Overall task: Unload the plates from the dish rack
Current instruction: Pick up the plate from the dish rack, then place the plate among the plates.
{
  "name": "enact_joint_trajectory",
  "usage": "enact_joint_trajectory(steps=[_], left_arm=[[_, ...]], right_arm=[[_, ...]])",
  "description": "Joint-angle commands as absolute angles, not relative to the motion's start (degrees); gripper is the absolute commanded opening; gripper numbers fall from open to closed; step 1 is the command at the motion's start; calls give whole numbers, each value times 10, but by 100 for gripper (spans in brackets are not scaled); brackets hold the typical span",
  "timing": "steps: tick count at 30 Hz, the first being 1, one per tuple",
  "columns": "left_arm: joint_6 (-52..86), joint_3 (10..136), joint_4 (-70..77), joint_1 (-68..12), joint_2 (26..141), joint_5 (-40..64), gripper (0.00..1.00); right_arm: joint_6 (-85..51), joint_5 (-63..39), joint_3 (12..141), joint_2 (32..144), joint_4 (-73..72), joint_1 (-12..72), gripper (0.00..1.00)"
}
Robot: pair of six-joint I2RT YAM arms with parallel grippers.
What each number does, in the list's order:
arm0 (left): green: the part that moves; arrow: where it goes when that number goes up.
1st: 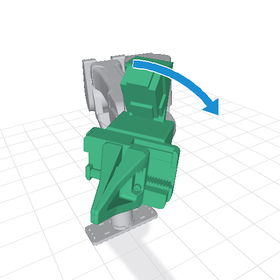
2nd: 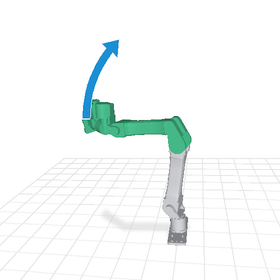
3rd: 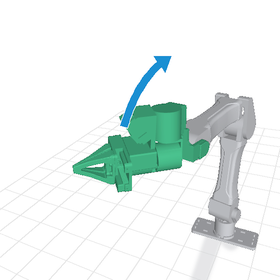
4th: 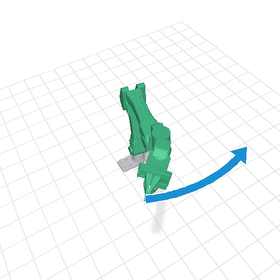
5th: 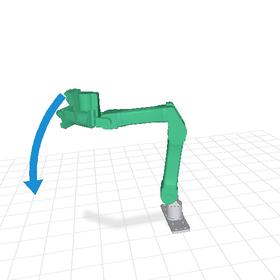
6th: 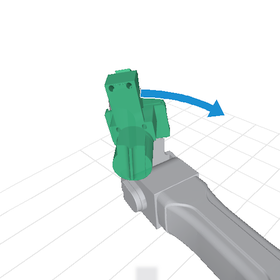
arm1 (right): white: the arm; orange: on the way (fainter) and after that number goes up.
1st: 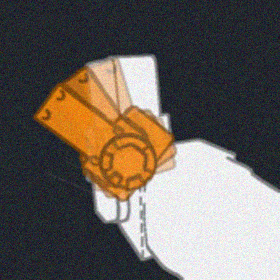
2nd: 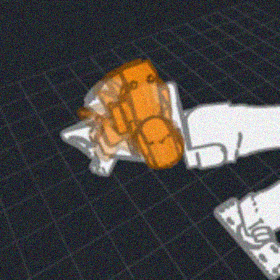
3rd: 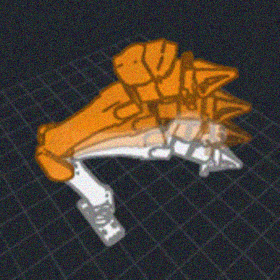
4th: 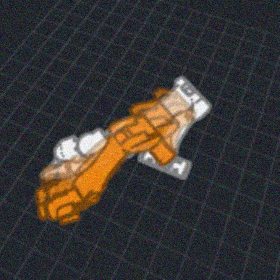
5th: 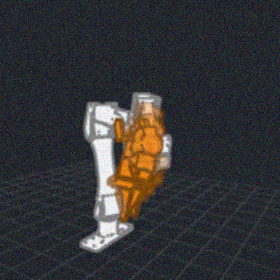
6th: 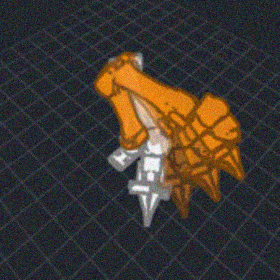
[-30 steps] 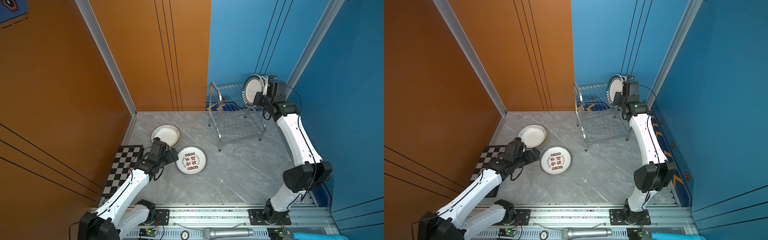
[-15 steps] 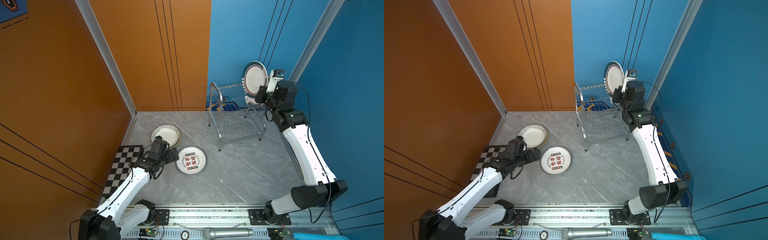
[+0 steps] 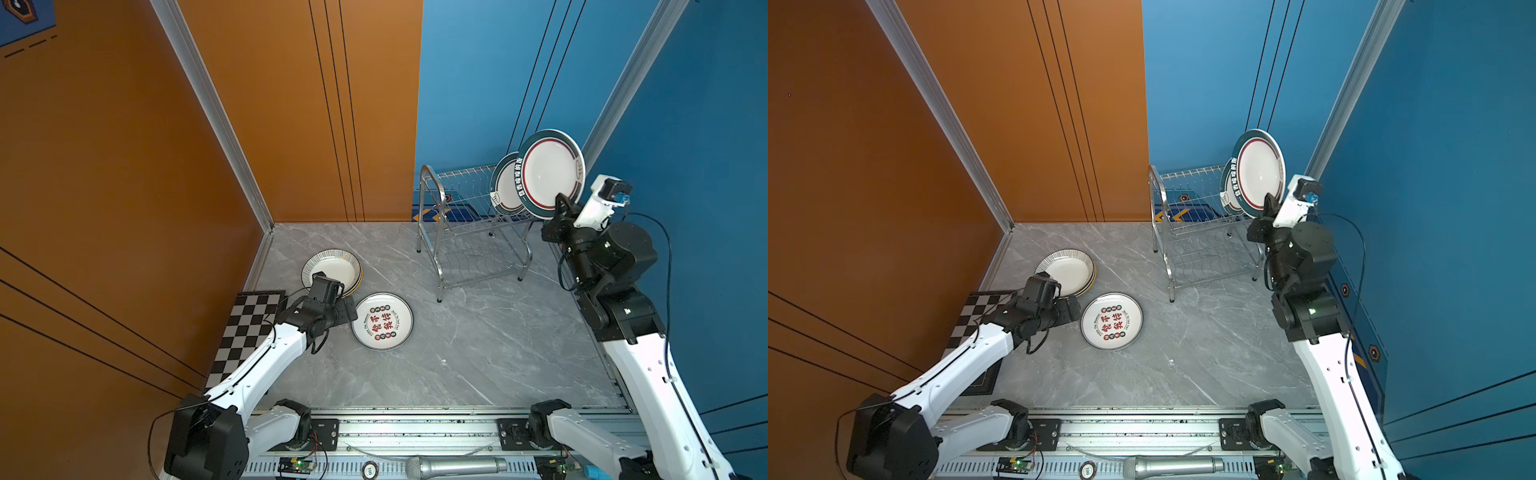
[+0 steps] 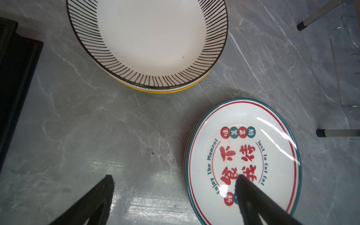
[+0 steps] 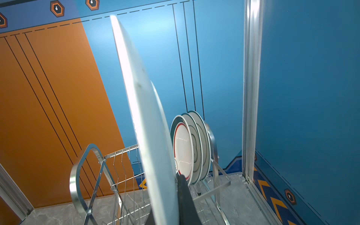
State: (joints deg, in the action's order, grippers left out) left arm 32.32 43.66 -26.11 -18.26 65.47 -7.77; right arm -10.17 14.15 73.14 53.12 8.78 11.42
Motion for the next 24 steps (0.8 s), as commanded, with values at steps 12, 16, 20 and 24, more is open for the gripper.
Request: enact_joint_trajectory(steps=[12,16,20,24], left_arm=[[290,358,-184,-154,609,-67,98],[288,342,-170,-154,581,-37,98],[293,337,-159,-159,571,13,98],[299,338,-154,-187,570,37,98]], right_arm=[[-370,111,575,383,398,114,0],[-412,33,502,373,422,116,0],[-420,-54,445,396,376,123,0],[-431,-133,414,443,307,153,0]])
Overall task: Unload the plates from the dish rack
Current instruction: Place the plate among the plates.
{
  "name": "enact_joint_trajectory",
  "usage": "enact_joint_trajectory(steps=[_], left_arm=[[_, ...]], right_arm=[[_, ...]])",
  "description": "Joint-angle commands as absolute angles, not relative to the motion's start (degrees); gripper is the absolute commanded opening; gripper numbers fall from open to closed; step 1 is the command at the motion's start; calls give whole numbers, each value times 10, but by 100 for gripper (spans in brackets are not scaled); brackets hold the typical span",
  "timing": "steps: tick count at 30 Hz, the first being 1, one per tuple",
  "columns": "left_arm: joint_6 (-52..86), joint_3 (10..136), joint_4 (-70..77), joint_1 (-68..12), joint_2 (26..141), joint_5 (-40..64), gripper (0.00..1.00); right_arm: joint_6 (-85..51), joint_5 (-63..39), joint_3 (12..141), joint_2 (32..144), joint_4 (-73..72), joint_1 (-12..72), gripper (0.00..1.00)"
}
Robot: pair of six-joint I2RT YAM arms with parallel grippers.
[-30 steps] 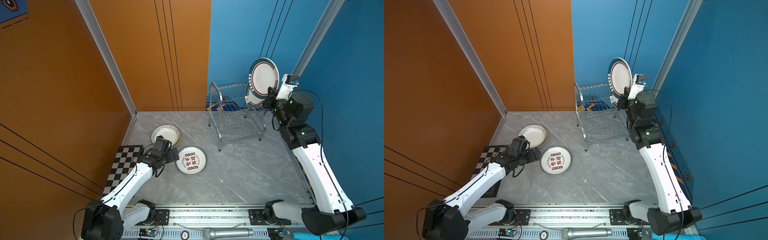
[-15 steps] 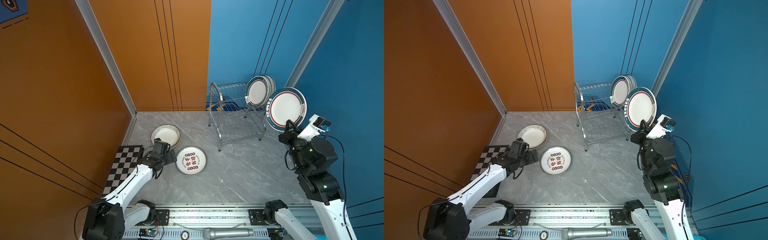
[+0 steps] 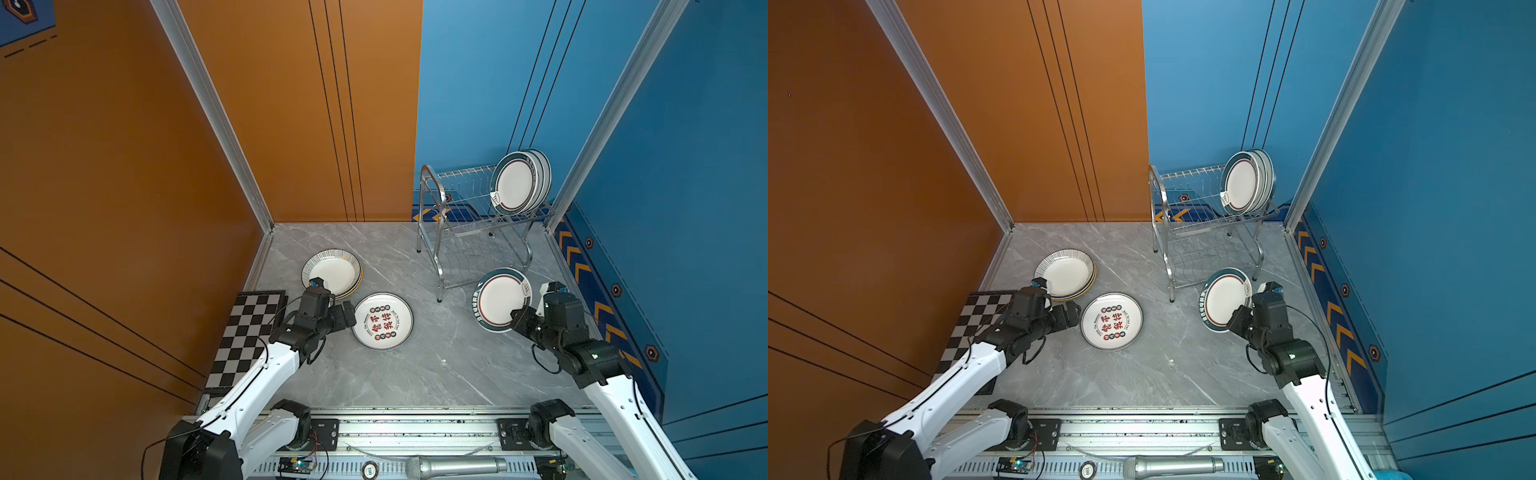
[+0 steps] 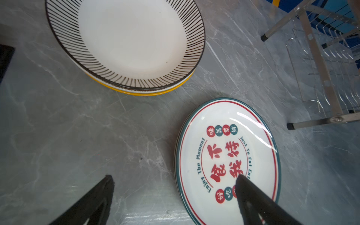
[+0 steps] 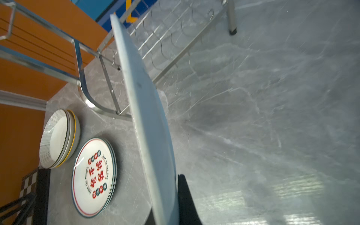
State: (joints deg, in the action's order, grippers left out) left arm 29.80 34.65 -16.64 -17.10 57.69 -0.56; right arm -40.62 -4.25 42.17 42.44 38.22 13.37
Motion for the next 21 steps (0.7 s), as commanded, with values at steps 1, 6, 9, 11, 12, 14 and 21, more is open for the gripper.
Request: enact_joint_trajectory(steps=[1,6,9,11,12,14,21], left_arm=[[302,339,-151,-195,570,46,98],[321,348,-127,-226,567,114,98],[333,347,-120,-243,557,125,98],[336,343,-114,-251,551,128,98],[338,341,-113,-251,551,133,99],[342,332,-77,-252,555,155,95],[360,329,-46,-254,569,185,88]], right_arm=[[-435,-146,410,459,291,164,0],[-450,-264,396,573,159,213,0],[-479,-299,385,612,82,242,0],[-484,-301,390,627,62,262,0],[-490,-305,390,635,43,269,0],[-511,-318,386,649,3,279,0],[-593,-354,373,709,-146,307,0]])
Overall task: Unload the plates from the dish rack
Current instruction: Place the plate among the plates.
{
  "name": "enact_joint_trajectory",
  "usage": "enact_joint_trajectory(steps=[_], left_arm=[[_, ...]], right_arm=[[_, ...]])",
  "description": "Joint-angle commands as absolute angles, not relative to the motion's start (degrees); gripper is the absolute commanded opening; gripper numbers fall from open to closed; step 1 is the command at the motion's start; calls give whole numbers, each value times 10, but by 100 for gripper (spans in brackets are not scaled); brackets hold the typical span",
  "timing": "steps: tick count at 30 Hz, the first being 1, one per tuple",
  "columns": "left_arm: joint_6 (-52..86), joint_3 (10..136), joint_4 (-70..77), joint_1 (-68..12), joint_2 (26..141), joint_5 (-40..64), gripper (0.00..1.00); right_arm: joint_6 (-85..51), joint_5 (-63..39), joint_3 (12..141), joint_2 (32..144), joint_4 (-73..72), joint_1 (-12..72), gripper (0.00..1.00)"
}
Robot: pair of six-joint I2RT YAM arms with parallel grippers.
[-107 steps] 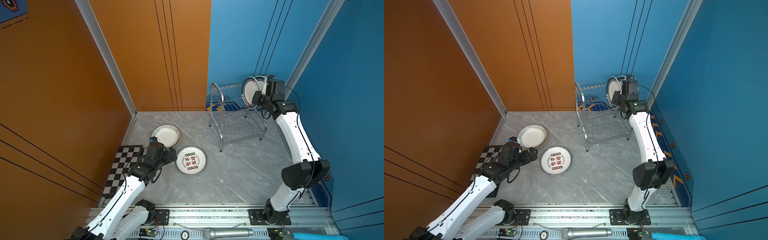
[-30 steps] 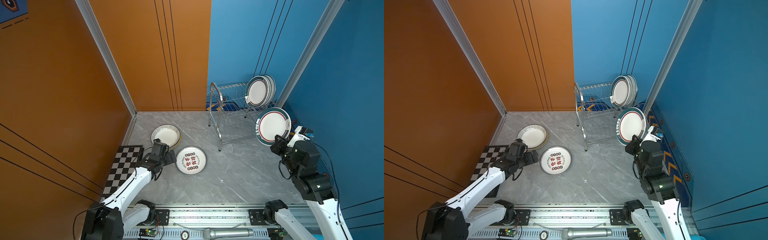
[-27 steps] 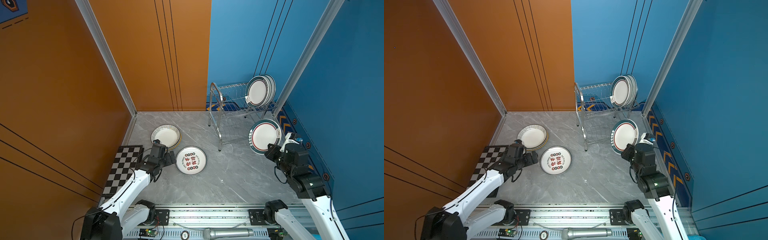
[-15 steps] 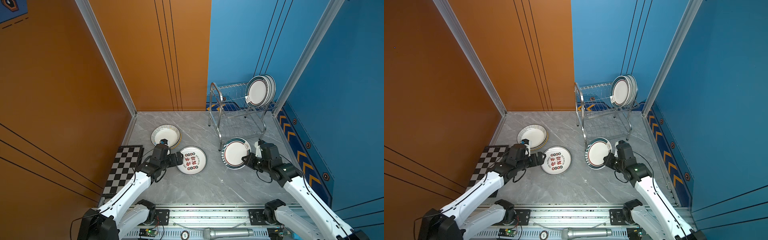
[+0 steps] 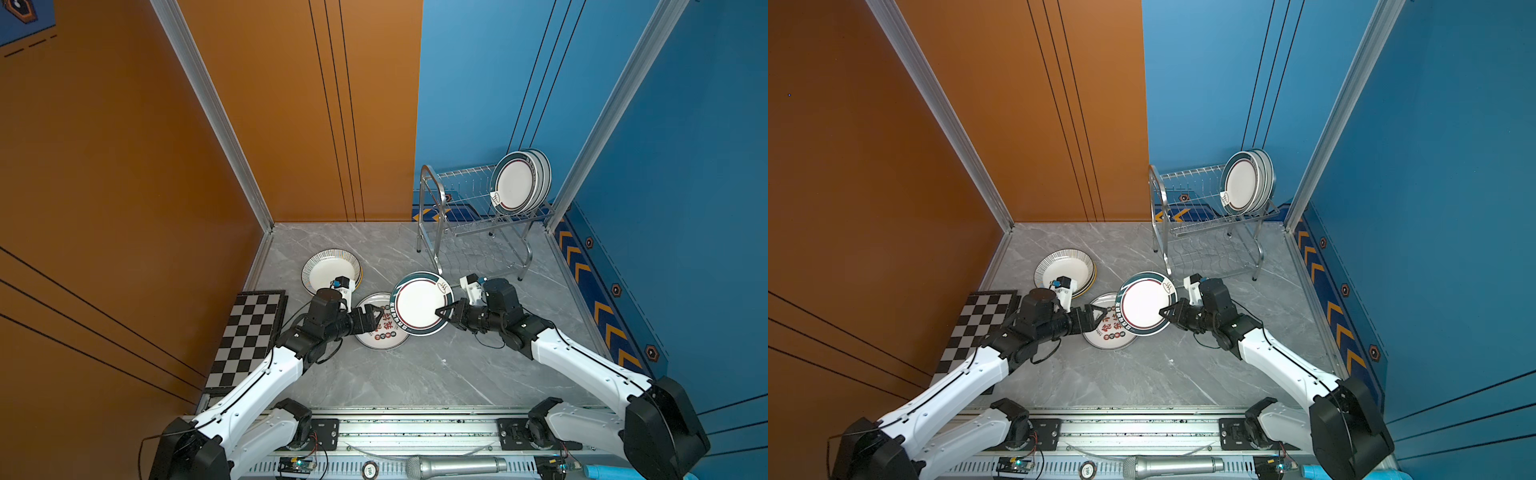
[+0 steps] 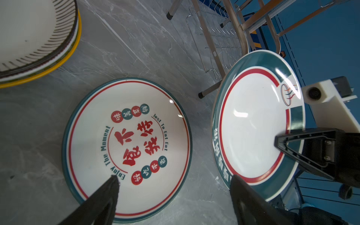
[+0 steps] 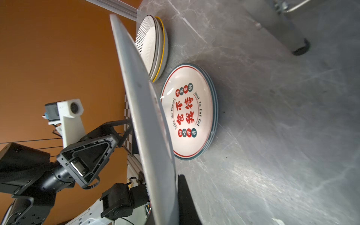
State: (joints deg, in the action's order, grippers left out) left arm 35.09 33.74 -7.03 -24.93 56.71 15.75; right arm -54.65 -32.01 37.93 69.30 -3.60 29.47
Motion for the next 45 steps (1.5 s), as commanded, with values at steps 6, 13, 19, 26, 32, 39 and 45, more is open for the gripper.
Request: enact_joint_trajectory(steps=[6,13,19,26,32,39,45], left_arm=[[381,314,-9,-255,562,201,82],[384,321,-8,-254,579,206,63],[391,321,5,-251,580,221,47],[390,323,3,-246,578,234,31],[388,323,4,-244,579,242,18],[389,330,-4,-241,582,244,8],[381,343,-30,-240,590,238,0]], right_arm=[[-655,-353,366,778,-274,335,0],[-697,-364,369,834,-359,352,0],[-698,-355,371,853,-366,364,0],[-698,-353,377,867,-370,370,0],[-692,-352,384,872,-360,374,1],[-659,-331,403,865,-296,380,20],[-627,-306,420,848,-232,382,46]])
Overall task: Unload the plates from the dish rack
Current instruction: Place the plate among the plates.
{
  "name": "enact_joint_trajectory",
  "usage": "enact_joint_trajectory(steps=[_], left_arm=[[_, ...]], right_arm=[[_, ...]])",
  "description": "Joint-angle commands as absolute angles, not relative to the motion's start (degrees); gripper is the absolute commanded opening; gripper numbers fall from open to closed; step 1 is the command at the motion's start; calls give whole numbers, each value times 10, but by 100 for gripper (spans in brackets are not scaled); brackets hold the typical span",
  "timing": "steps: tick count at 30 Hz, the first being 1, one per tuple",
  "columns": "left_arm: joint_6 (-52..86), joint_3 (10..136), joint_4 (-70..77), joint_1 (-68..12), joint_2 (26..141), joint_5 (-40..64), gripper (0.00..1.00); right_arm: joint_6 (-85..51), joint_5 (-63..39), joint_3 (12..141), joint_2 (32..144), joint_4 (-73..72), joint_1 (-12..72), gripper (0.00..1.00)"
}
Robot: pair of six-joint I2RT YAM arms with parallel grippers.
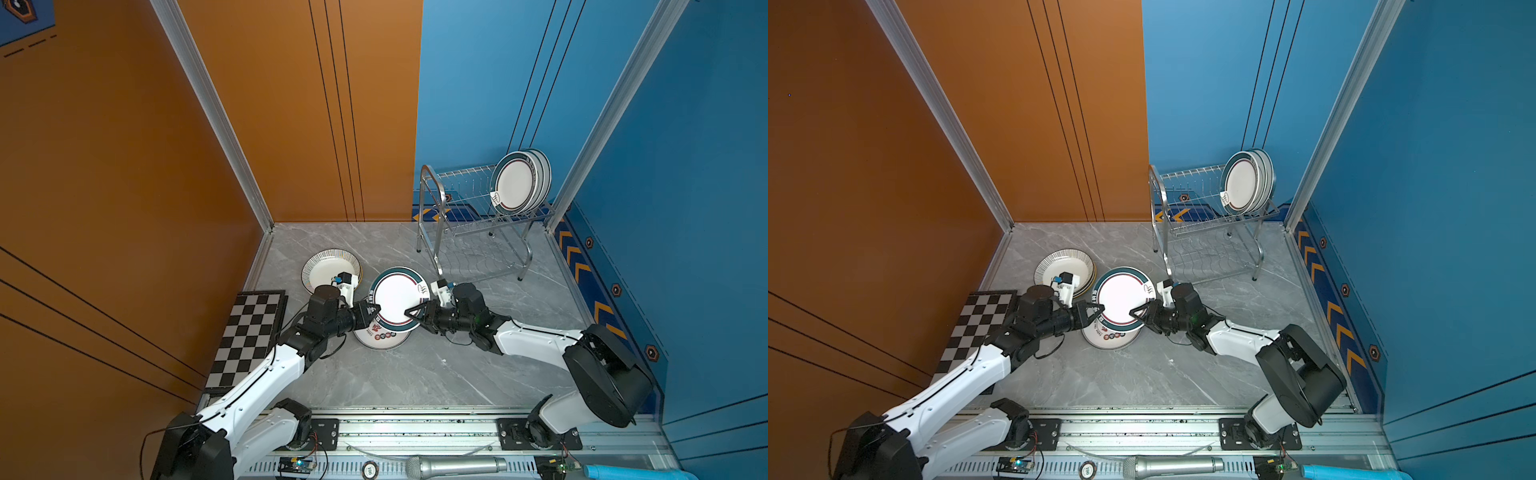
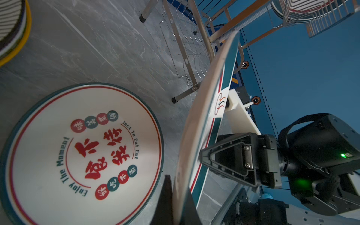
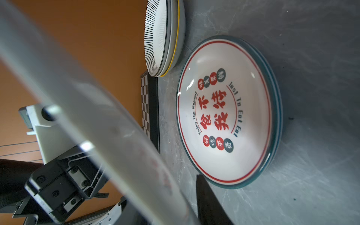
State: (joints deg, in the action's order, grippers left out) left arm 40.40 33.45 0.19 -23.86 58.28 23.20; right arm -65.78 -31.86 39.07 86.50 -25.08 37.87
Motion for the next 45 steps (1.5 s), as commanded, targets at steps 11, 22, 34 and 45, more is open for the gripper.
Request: enact_joint_trajectory(steps=[11,22,34,45], left_arm=[[375,357,-82,-214,570,227,0],[386,359,-161,-162,554,201,0],[419,348,-161,-144,605,189,0],[436,342,-143,-143,647,200,0]], right_arm=[[-535,-175,451,778,-21,382,96],[-437,103,520,677,290,384,100],[-430,188,523,649,359,385,100],[-425,163,510,637,335,388,100]])
